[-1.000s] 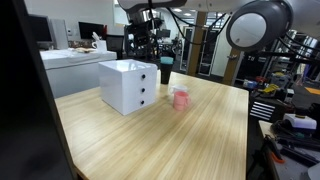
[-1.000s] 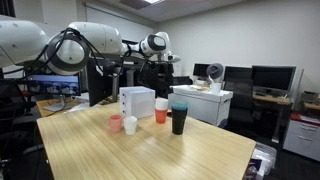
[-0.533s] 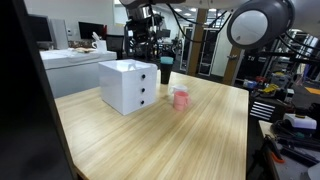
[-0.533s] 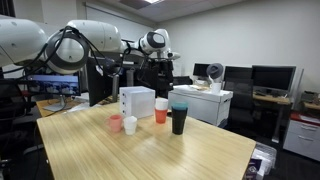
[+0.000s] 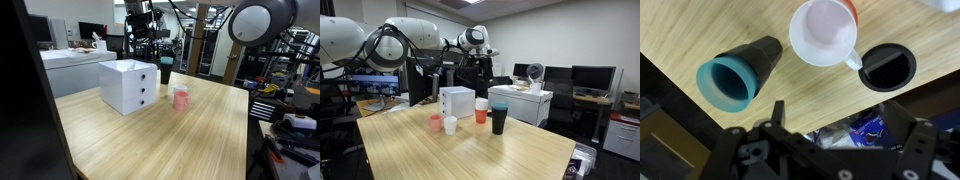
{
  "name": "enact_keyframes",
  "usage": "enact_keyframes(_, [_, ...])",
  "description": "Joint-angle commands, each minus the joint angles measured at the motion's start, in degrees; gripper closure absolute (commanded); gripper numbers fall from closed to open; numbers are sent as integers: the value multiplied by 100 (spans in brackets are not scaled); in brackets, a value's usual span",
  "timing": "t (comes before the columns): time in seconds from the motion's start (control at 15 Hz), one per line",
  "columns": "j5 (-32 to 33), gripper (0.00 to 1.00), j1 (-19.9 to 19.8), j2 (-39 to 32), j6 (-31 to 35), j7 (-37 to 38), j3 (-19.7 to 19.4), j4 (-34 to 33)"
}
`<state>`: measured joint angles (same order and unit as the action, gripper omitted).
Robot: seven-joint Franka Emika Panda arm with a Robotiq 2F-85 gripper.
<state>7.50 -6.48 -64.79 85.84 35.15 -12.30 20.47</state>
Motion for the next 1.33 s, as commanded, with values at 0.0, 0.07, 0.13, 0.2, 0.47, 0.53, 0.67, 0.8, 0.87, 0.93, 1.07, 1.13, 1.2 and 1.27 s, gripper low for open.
enact_keyframes(0.0, [-5,0,93,1,100,-38,109,144])
enact_keyframes(0.07, [-26,0,206,-205,72,-185,155,12])
enact_keyframes(0.13, [-26,0,224,-222,64,-201,180,13])
enact_keyframes(0.2, [-25,0,268,-283,53,-192,202,13])
enact_keyframes(0.47, [-90,0,233,-249,-17,-175,253,13])
enact_keyframes(0.53, [-83,0,206,-137,4,-163,257,117])
enact_keyframes(0.67, [-80,0,147,-37,-22,-162,247,103])
enact_keyframes(0.8, [-89,0,82,58,-49,-160,252,100])
enact_keyframes(0.87, [-88,0,57,89,-76,-174,254,110])
enact_keyframes(0.93, [-93,0,27,18,-150,-182,253,-12])
enact_keyframes(1.07, [-86,0,-10,-19,-147,-196,253,-14])
enact_keyframes(1.13, [-85,0,-23,-47,-150,-227,258,-13])
enact_keyframes(1.2, [-88,0,-39,-64,-178,-222,260,-12])
enact_keyframes(1.27, [-97,0,-52,-77,-205,-217,268,-11])
